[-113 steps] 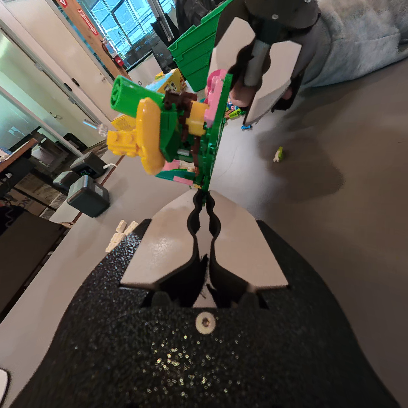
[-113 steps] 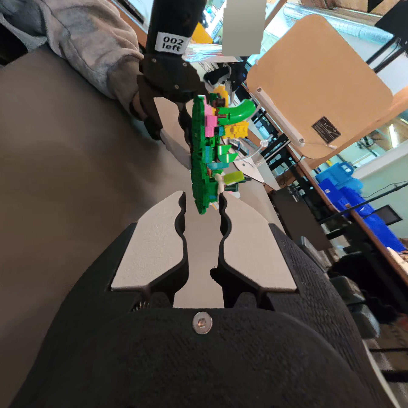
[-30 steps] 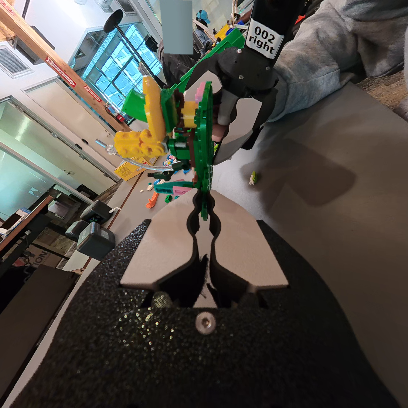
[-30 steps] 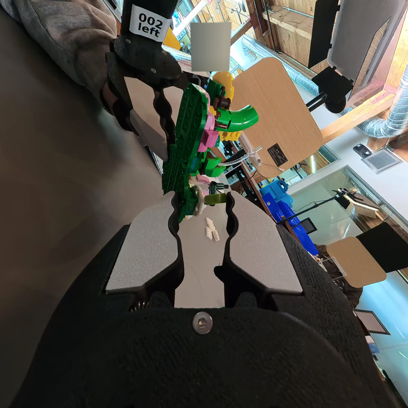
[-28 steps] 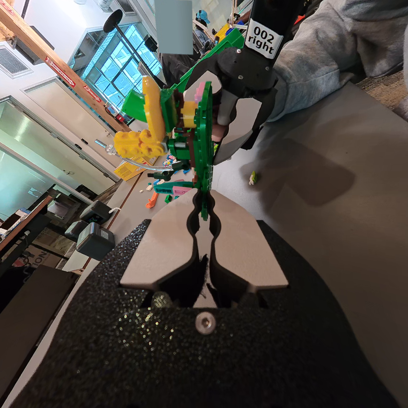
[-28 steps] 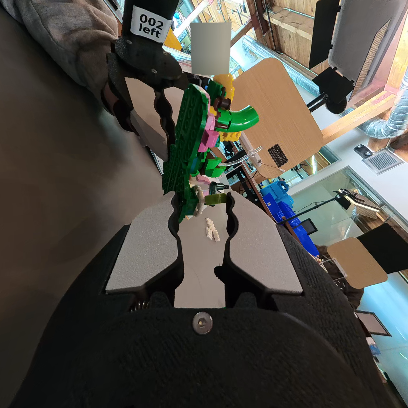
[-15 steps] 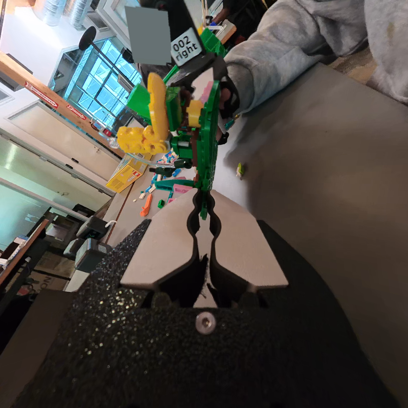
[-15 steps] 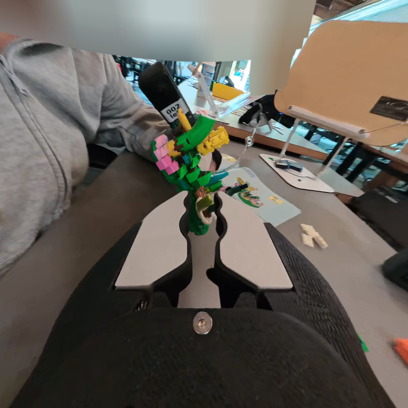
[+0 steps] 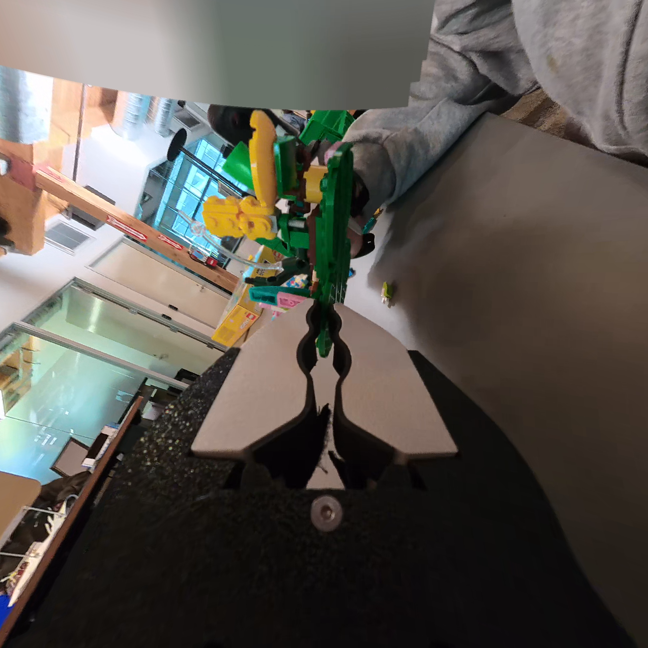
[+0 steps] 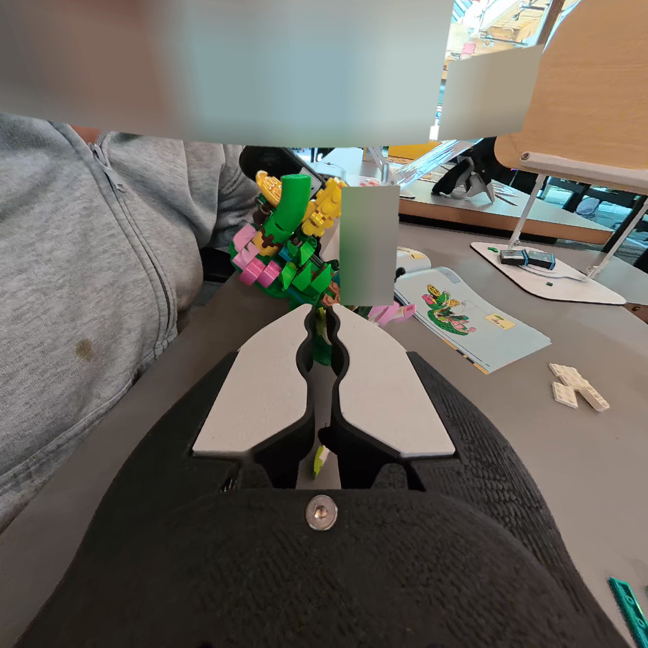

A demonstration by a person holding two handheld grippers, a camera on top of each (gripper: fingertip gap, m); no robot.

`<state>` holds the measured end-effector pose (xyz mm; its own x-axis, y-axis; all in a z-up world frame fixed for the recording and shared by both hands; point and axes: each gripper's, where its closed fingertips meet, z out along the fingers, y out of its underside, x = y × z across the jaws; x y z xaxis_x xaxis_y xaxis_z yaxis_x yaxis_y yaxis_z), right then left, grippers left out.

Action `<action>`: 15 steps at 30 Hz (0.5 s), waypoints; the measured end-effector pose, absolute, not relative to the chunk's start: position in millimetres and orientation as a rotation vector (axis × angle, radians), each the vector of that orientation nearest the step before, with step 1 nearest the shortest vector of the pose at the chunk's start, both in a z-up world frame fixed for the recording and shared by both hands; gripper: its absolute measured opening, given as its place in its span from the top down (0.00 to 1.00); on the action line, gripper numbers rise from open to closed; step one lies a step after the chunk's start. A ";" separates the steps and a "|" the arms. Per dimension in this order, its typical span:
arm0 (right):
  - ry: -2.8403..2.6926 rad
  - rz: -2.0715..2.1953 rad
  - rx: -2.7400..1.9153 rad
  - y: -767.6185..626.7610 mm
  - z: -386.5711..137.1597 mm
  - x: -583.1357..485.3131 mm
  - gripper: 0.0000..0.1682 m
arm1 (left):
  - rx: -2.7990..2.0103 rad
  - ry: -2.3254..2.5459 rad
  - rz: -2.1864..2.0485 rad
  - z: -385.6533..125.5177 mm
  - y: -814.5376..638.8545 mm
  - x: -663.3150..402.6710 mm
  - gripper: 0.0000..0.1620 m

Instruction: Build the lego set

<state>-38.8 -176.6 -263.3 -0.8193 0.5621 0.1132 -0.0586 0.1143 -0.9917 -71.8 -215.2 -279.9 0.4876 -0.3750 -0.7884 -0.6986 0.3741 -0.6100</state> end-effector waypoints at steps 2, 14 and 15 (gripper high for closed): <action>-1.927 1.787 -0.505 -176.7 -262.6 -38.7 0.98 | -1.210 1.122 0.295 -278.9 -216.6 -70.5 0.98; -1.933 1.923 -0.582 -175.0 -263.5 -38.9 0.97 | -1.113 1.181 0.380 -275.1 -224.6 -59.6 0.98; -1.929 1.917 -0.575 -174.8 -263.1 -38.9 0.97 | -1.119 1.171 0.370 -274.9 -224.1 -60.4 0.98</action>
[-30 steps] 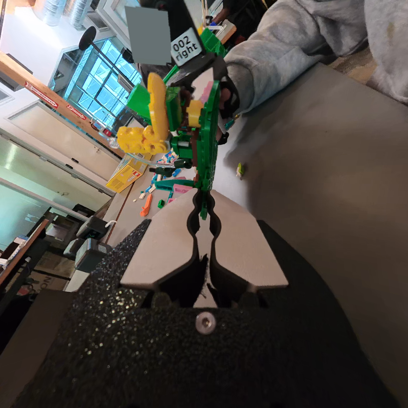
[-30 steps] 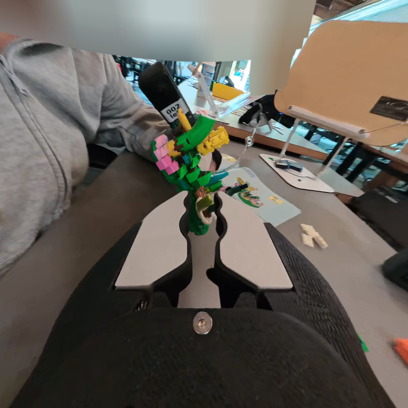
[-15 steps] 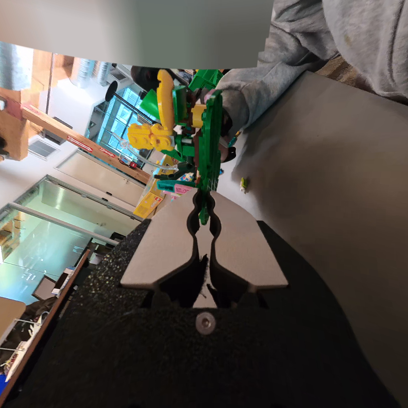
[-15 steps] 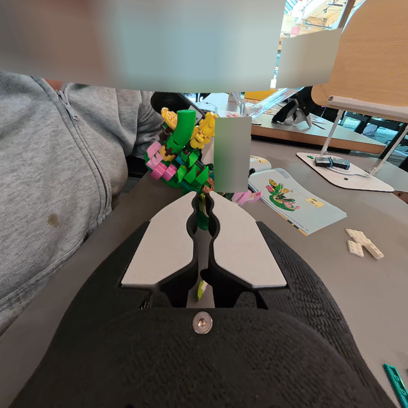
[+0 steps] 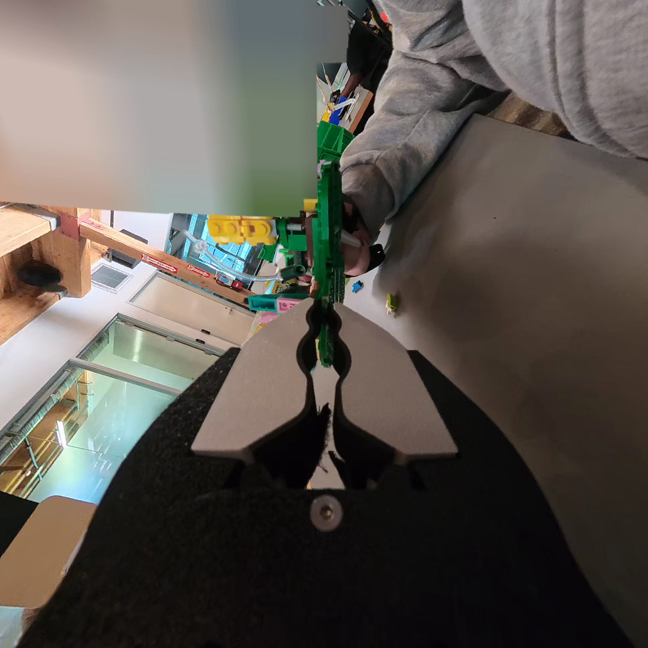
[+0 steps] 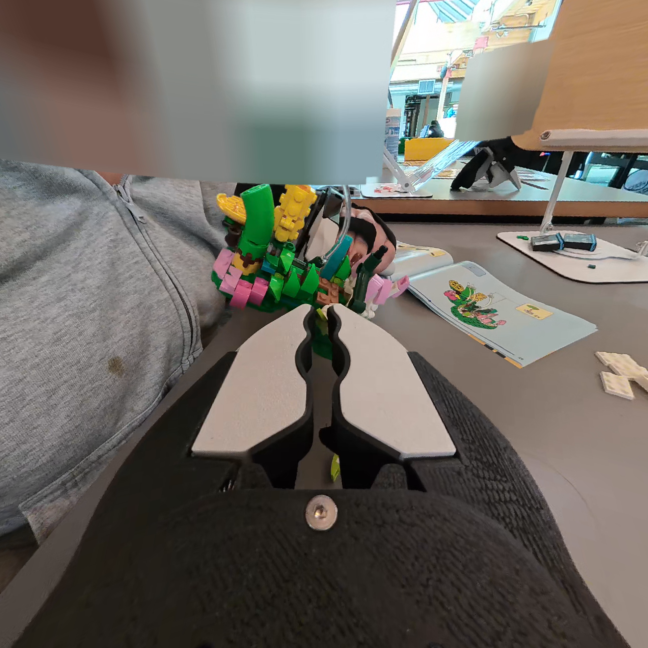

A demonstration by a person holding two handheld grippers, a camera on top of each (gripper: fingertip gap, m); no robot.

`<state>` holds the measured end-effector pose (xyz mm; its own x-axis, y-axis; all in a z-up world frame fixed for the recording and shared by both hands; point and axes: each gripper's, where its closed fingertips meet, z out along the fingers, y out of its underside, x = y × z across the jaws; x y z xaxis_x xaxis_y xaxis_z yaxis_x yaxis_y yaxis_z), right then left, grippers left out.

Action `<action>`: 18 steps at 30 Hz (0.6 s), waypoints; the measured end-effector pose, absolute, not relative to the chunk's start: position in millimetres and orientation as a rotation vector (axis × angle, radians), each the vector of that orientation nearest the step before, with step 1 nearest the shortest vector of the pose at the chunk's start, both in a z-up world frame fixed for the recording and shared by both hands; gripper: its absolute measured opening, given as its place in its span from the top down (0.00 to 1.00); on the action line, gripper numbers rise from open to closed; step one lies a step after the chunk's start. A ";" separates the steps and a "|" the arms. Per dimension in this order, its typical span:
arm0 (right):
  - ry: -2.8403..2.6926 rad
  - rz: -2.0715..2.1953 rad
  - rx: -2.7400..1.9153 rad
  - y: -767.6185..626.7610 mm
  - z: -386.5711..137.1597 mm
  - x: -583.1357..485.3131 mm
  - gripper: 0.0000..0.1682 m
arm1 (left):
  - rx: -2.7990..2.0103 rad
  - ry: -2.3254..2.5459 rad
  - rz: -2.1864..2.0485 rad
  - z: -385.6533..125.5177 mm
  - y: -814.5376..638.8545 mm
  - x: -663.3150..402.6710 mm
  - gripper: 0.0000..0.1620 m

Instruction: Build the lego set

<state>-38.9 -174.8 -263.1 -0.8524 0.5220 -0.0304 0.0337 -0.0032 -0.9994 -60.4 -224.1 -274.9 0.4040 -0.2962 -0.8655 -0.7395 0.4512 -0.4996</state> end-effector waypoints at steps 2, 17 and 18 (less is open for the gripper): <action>-1.908 1.898 -0.560 -173.7 -261.3 -39.7 0.97 | -1.142 1.154 0.357 -275.3 -222.1 -63.3 0.98; -1.733 1.367 -0.451 -157.7 -261.4 -66.6 0.81 | -1.243 0.716 -0.187 -242.8 -216.2 -97.0 0.98; -1.724 1.323 -0.429 -160.6 -261.3 -67.8 0.81 | -1.240 0.707 -0.200 -242.0 -216.3 -97.3 0.98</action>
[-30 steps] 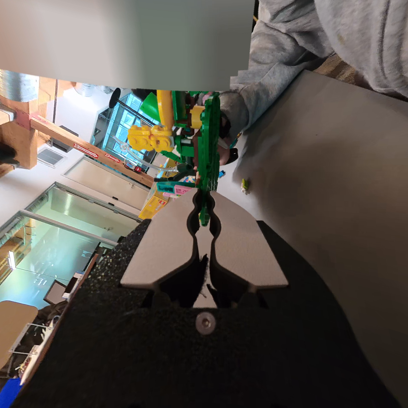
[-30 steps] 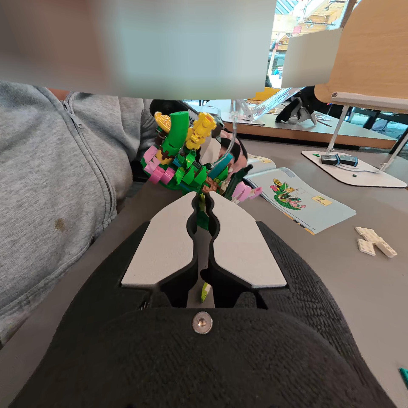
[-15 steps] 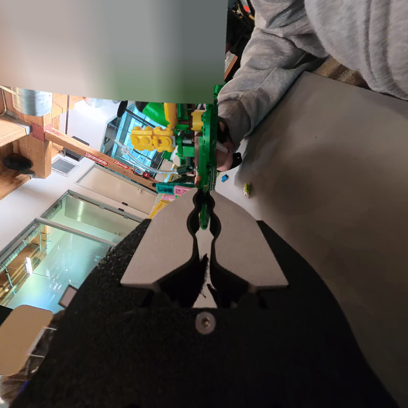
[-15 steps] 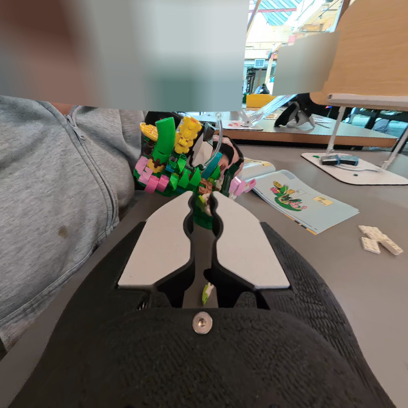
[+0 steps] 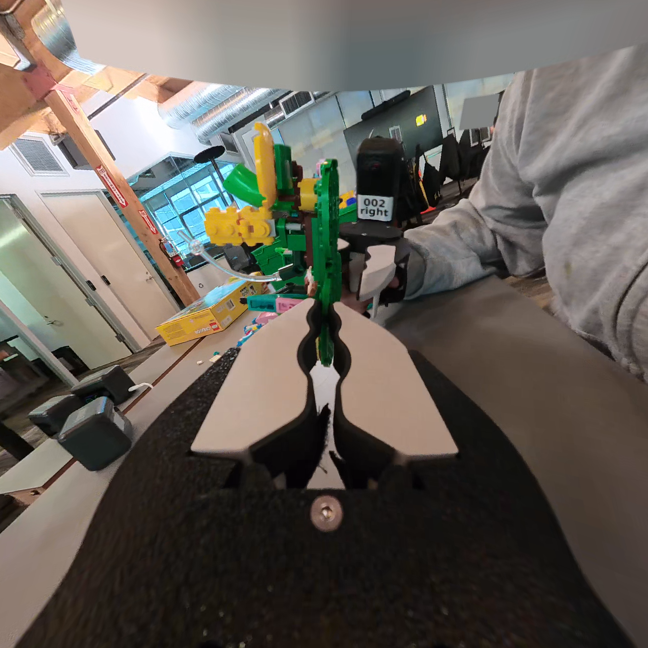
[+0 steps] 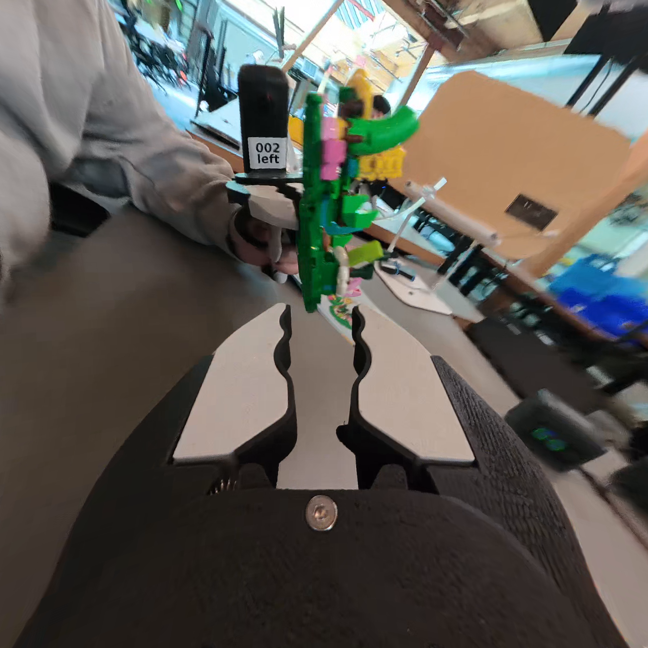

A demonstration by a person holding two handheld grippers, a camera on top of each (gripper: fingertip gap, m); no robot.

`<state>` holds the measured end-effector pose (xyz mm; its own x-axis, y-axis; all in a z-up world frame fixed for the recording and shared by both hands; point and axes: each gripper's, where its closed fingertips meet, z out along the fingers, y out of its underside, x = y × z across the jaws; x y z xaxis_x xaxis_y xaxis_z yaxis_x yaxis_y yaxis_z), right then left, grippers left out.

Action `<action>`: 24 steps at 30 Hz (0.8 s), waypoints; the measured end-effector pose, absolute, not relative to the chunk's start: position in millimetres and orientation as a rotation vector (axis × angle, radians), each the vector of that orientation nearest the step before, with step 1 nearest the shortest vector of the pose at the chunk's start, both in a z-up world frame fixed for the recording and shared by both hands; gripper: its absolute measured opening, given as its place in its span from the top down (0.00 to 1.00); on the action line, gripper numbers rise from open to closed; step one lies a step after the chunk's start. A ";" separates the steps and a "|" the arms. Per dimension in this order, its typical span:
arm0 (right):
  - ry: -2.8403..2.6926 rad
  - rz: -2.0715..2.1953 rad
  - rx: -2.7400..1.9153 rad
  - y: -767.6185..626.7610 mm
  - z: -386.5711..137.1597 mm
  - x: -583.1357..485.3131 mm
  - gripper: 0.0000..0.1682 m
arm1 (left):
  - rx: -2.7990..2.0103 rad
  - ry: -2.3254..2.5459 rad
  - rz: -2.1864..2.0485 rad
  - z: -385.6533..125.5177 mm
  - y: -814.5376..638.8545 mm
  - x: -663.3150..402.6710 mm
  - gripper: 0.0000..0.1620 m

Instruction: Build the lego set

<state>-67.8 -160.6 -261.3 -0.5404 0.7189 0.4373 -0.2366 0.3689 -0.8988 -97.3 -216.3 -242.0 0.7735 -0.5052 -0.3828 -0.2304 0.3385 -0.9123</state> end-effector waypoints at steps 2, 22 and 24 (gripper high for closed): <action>-1.698 1.274 -0.403 -166.9 -259.4 -69.8 0.82 | -1.238 0.698 -0.215 -241.4 -216.3 -97.3 0.98; -1.627 1.137 -0.392 -172.7 -254.4 -78.1 0.97 | -1.232 0.691 -0.173 -242.6 -211.8 -99.3 0.98; -1.610 1.057 -0.327 -171.8 -254.1 -76.5 0.98 | -1.232 0.728 -0.072 -245.9 -210.4 -98.4 0.97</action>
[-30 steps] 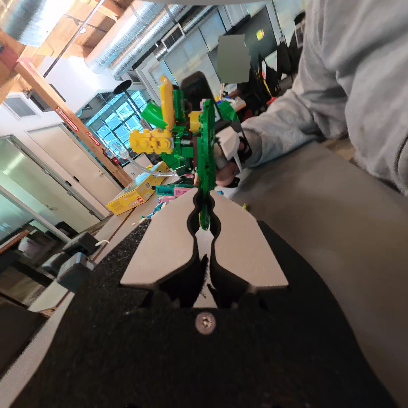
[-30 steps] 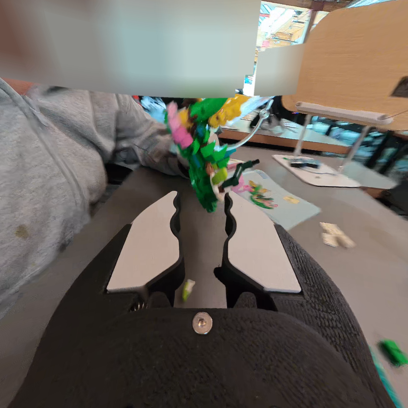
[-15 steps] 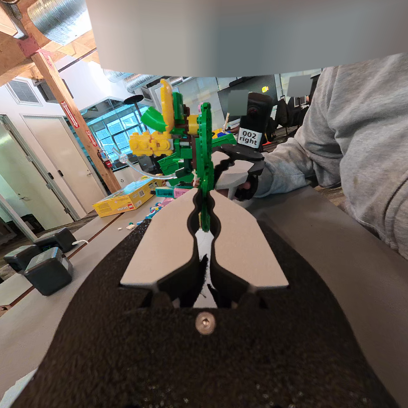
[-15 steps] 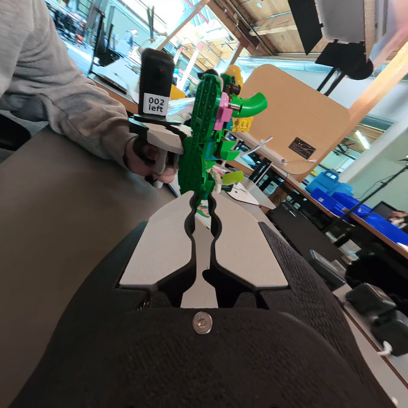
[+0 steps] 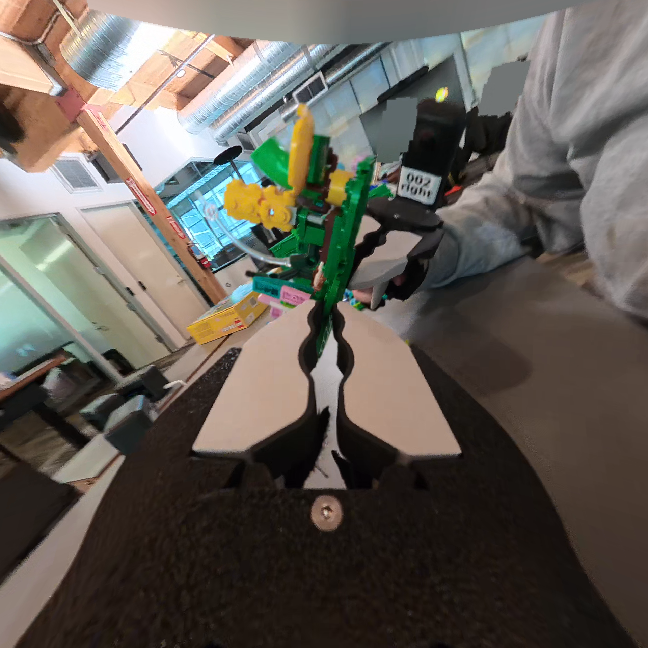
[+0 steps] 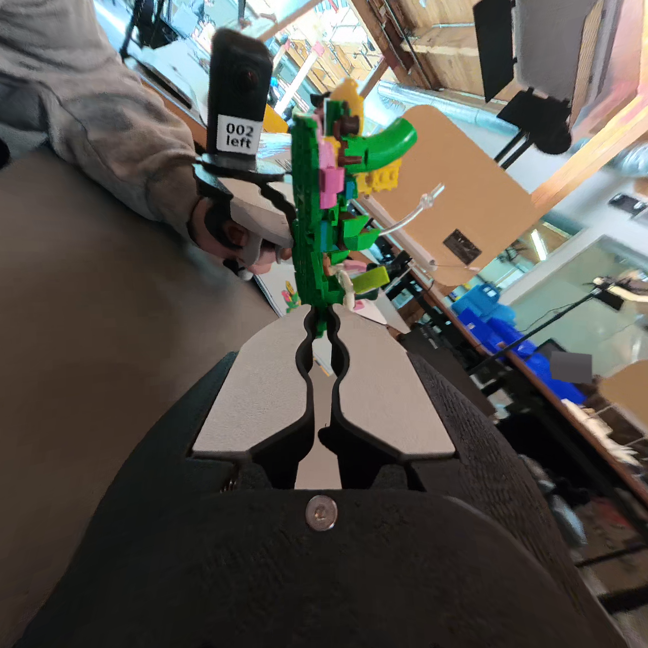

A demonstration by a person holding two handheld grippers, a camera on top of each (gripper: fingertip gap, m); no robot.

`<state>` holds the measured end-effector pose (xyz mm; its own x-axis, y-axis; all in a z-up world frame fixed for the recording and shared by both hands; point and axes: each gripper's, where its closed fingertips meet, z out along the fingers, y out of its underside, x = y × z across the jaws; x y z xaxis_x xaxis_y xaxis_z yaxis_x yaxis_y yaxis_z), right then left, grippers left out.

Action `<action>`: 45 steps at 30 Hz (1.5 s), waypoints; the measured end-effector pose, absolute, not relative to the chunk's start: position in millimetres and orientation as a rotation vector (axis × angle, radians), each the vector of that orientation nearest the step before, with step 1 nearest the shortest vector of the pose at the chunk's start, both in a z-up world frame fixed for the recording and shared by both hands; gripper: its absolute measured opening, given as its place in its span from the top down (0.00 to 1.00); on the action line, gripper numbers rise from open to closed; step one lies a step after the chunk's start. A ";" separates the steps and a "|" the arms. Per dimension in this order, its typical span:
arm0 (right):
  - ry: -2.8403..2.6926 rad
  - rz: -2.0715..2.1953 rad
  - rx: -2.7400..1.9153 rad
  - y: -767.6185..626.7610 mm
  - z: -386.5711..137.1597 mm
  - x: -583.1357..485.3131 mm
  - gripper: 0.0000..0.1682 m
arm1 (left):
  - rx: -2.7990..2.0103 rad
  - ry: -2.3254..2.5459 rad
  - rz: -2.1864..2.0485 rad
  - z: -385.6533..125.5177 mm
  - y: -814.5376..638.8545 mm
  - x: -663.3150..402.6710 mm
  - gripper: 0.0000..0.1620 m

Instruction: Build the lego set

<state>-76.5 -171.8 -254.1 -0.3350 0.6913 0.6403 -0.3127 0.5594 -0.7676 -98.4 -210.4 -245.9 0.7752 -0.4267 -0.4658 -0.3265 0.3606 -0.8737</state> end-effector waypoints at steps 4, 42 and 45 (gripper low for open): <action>-1.618 0.948 -0.244 -171.2 -260.3 -74.5 0.98 | -1.259 0.805 0.183 -256.1 -203.5 -99.5 0.93; -1.581 0.892 -0.124 -181.7 -258.7 -66.5 0.94 | -1.342 0.981 0.588 -282.5 -190.9 -105.1 0.97; -1.611 1.094 -0.224 -174.1 -254.4 -62.9 0.83 | -1.366 0.996 0.546 -286.2 -191.9 -103.9 0.97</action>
<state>-62.9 -174.1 -254.4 -0.3616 0.6460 0.6722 -0.3869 0.5520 -0.7386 -103.9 -191.9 -286.2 0.5080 -0.2183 -0.8332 -0.8199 0.1740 -0.5455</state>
